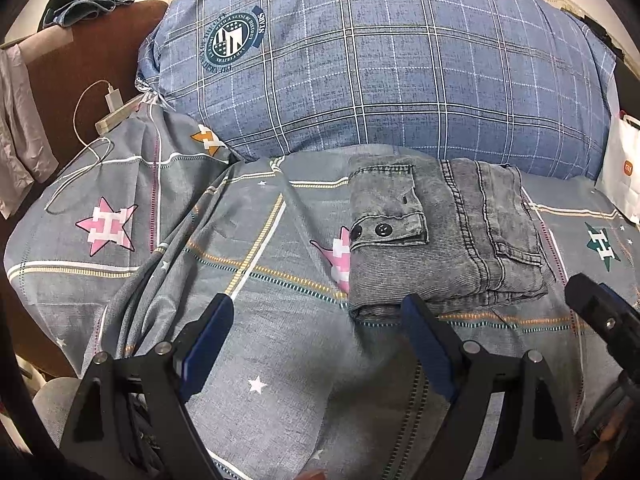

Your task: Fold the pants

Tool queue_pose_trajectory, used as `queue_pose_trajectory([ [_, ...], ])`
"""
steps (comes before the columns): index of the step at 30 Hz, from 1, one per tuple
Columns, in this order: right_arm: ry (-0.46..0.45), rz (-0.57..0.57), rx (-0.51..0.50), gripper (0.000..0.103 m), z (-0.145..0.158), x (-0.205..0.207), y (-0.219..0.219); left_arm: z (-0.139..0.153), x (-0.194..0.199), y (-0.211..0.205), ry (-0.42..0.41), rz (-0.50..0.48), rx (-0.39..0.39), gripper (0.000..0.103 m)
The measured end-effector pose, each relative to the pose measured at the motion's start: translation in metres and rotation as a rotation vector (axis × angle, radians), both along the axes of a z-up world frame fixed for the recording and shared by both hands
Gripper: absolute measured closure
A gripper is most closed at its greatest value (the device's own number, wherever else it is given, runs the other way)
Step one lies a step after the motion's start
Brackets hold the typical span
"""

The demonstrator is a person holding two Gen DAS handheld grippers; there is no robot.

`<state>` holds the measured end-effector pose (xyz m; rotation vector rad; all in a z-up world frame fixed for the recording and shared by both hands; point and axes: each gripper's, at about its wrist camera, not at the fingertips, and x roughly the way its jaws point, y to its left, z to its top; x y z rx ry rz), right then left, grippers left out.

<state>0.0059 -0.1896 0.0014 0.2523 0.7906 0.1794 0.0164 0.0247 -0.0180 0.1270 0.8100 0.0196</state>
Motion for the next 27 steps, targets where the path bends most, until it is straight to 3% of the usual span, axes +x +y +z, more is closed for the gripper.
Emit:
queue_pose_trajectory([
  [14,0.002,0.012,-0.039,0.016,-0.004,0.001,0.009,0.003,0.001,0.005,0.01,0.0,-0.033,0.018],
  [20,0.011,-0.005,-0.088,0.016,-0.004,0.002,0.009,-0.006,0.004,0.002,0.079,-0.024,-0.046,0.018],
  [27,0.039,-0.01,-0.072,0.016,-0.007,0.004,0.003,-0.018,0.008,-0.003,0.125,-0.026,-0.017,0.018],
])
